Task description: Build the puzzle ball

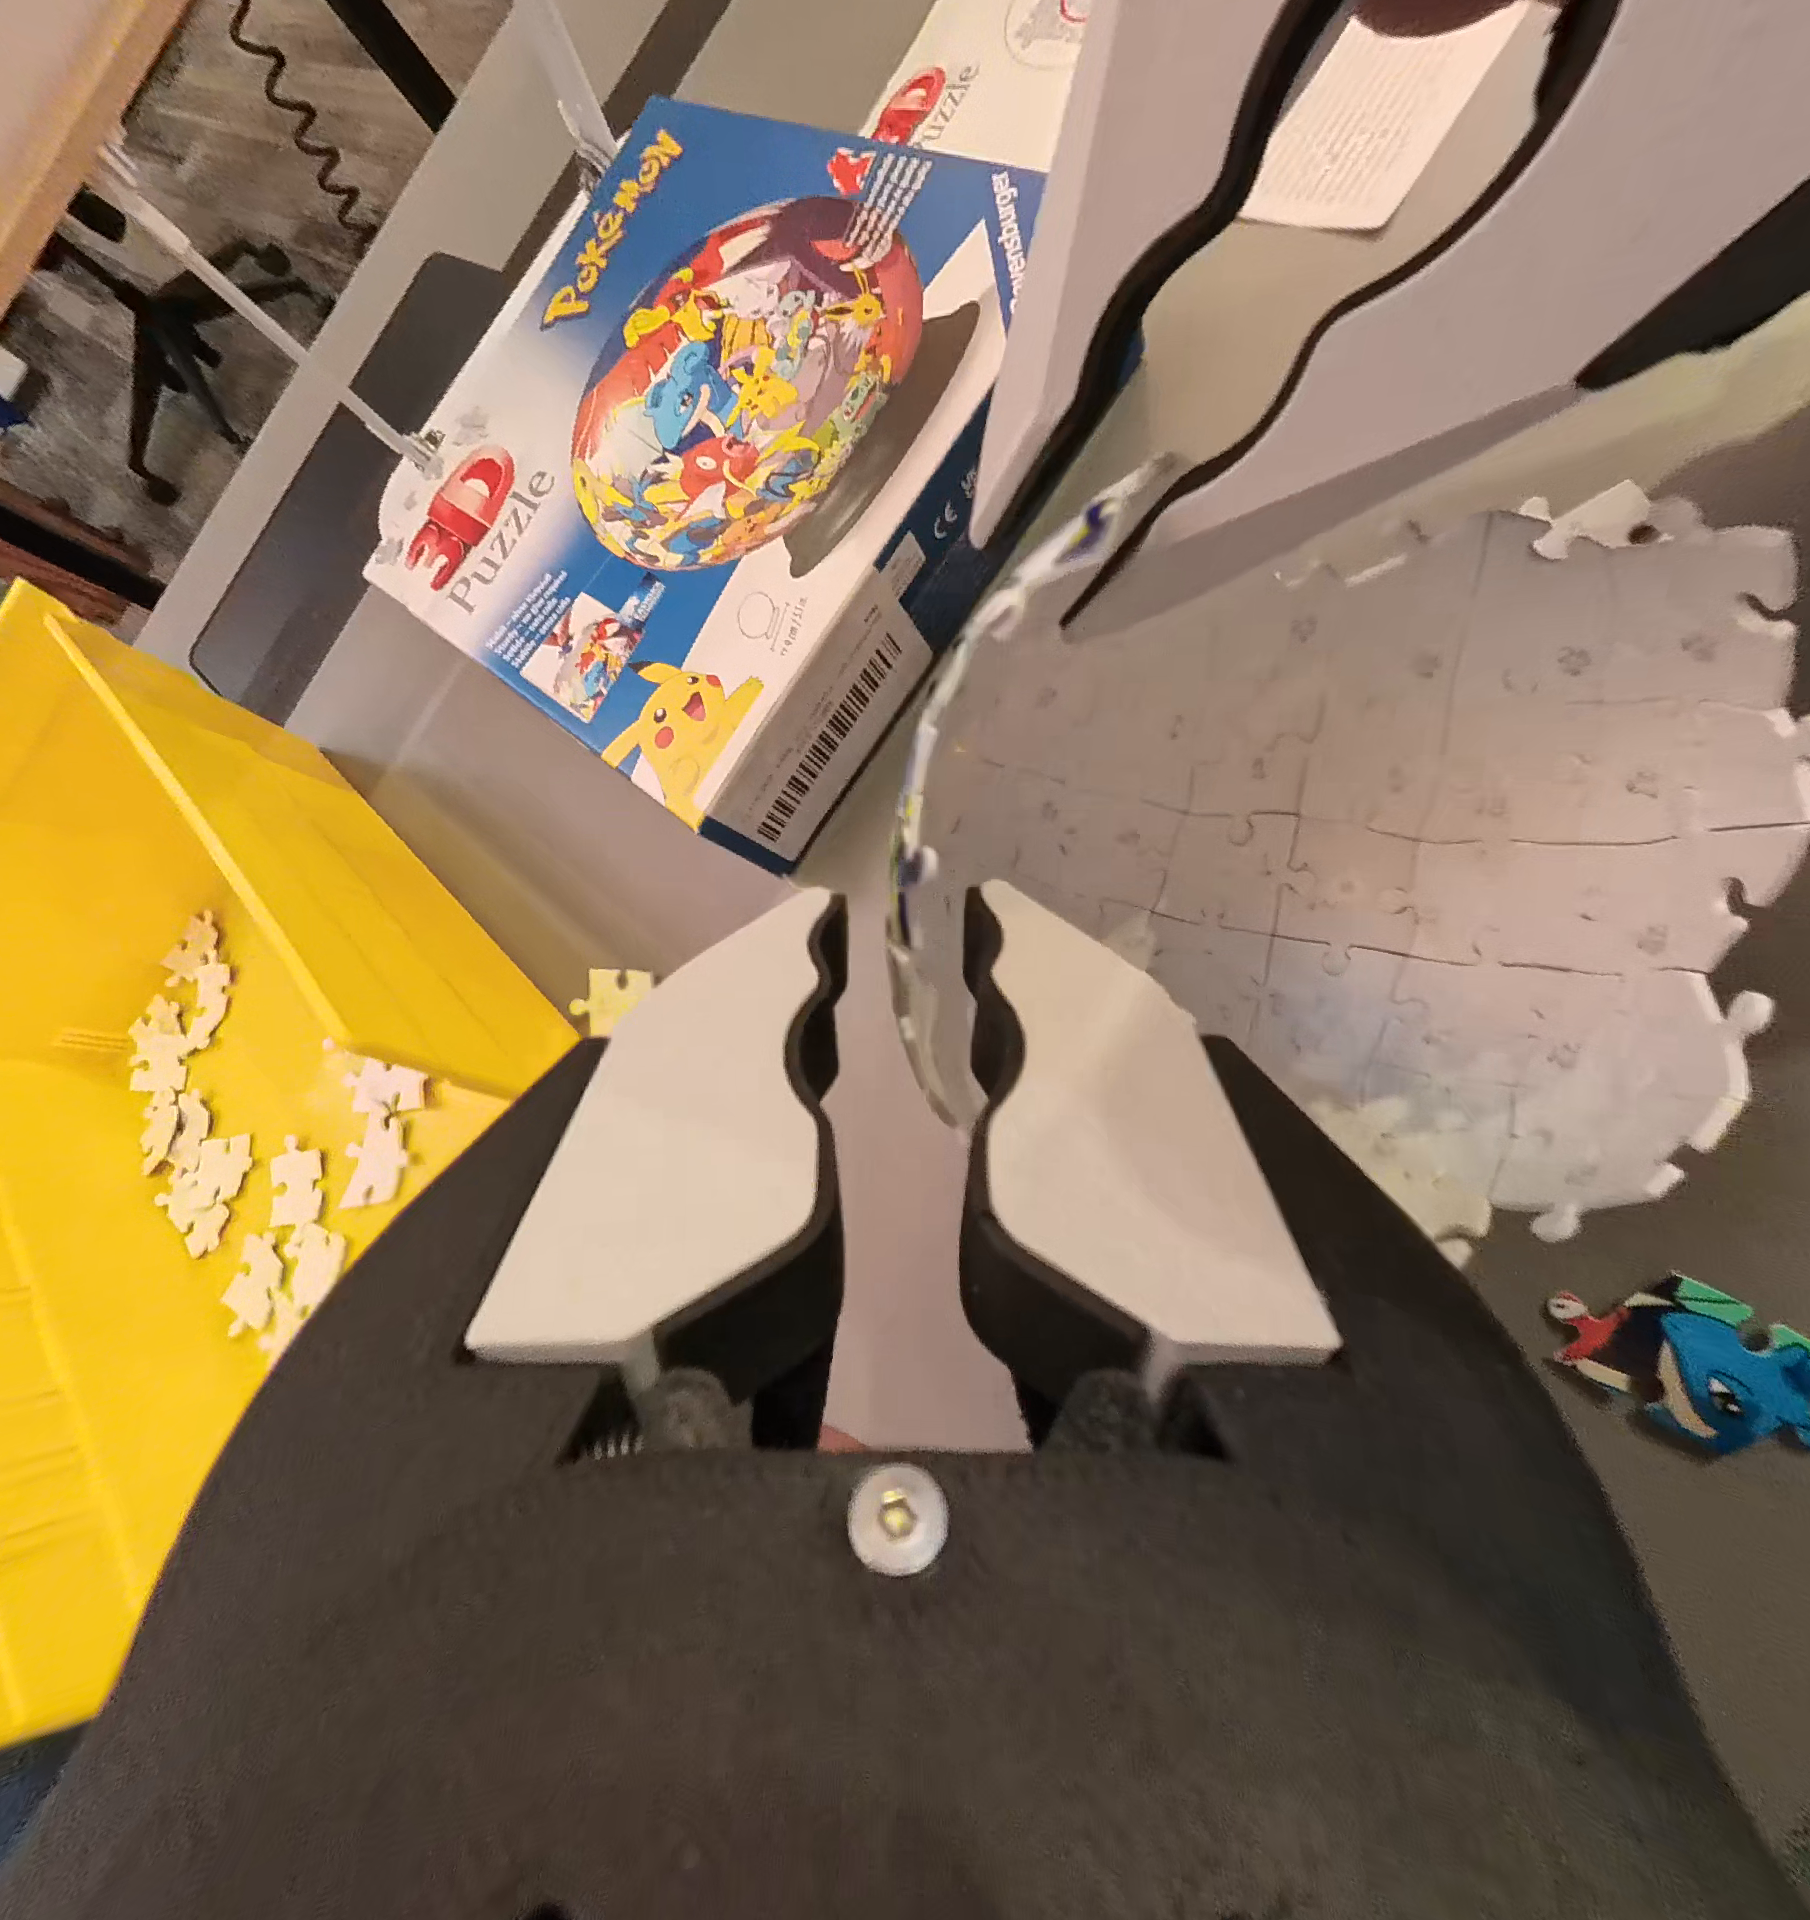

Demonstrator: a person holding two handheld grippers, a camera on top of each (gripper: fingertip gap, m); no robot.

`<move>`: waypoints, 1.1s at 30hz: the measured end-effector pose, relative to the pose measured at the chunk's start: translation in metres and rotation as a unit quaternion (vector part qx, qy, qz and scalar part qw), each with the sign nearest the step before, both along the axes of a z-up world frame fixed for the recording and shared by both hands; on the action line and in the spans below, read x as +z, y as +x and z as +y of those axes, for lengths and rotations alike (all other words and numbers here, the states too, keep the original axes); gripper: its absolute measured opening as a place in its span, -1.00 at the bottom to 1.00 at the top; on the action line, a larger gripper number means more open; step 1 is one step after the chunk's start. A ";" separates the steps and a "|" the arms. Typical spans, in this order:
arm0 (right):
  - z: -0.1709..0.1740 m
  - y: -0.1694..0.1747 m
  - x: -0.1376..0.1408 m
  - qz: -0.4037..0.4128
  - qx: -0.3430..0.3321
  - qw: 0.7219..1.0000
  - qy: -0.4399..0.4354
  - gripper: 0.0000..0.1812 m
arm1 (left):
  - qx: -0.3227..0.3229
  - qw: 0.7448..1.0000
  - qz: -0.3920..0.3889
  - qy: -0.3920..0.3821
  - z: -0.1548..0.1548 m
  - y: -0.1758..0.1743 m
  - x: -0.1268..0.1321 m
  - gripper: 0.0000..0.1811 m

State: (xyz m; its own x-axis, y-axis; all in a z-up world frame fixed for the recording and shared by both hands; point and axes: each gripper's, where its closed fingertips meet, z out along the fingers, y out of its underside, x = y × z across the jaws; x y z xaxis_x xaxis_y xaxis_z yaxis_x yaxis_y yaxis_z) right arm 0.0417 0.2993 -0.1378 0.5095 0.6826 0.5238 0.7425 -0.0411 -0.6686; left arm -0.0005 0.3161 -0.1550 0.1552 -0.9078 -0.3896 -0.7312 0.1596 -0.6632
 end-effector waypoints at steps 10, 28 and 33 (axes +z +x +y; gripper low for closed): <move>-0.004 -0.003 -0.001 0.002 0.000 1.000 -0.001 -0.87 | 0.027 0.999 0.006 0.035 -0.002 -0.007 0.000 -0.96; 0.002 -0.001 -0.002 0.006 -0.010 1.000 -0.002 -0.90 | 0.047 0.996 -0.010 0.072 0.003 -0.002 0.003 -0.97; 0.000 -0.001 -0.001 0.010 -0.009 1.000 -0.005 -0.85 | 0.045 0.998 -0.018 0.047 0.002 -0.002 0.002 -0.77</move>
